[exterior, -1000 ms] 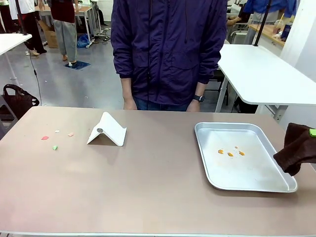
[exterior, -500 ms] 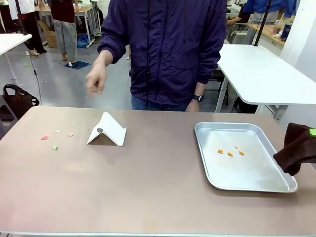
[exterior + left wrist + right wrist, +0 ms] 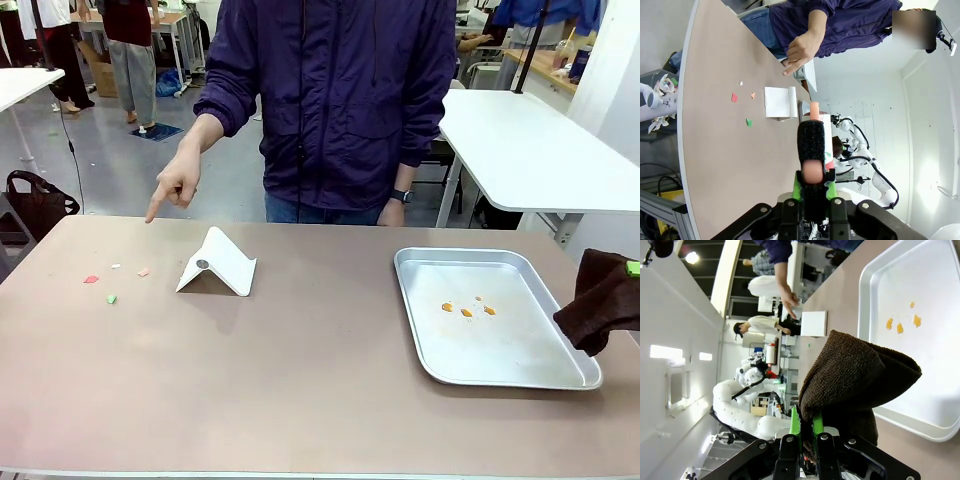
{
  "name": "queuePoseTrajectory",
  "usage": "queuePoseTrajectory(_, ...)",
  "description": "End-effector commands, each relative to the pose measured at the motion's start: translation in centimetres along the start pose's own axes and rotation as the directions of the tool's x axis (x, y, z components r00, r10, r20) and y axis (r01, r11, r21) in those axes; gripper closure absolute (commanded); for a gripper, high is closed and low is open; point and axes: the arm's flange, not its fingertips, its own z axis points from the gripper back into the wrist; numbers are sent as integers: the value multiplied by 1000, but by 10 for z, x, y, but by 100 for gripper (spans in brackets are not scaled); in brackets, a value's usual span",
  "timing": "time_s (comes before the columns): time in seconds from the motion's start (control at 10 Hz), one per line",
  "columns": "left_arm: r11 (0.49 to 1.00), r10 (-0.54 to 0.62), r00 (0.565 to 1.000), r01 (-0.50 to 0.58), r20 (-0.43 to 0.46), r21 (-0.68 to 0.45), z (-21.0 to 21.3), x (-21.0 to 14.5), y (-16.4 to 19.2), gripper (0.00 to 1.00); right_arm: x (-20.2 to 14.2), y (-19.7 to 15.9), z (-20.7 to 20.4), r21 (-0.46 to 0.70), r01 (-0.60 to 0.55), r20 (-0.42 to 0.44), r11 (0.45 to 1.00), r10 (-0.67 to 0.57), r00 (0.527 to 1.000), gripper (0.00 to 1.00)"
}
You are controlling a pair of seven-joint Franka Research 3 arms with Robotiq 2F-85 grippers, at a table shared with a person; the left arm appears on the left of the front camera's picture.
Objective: Clean the surface of the table.
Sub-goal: If a person points to the right, clean the right side of the table with your right hand, and if they point to the left, clean the left side with your left hand.
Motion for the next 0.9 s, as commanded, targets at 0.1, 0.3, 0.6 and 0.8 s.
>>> queuePoseTrajectory(0.1,1000,-7,1000,7,-13,-18,2,-2,-3,91,-2,7,3,0,5,-8,1000,-5,1000,100)
queuePoseTrajectory(0.3,1000,-7,1000,7,-13,-18,2,-2,-3,91,-2,7,3,0,5,-8,1000,-5,1000,100)
queuePoseTrajectory(0.6,999,-36,998,34,52,41,-14,-7,-7,80,-2,7,3,0,5,-8,1000,-5,1000,100)
queuePoseTrajectory(0.8,985,-118,987,103,109,137,-40,-15,-11,80,-2,7,3,0,5,-8,1000,-5,1000,100)
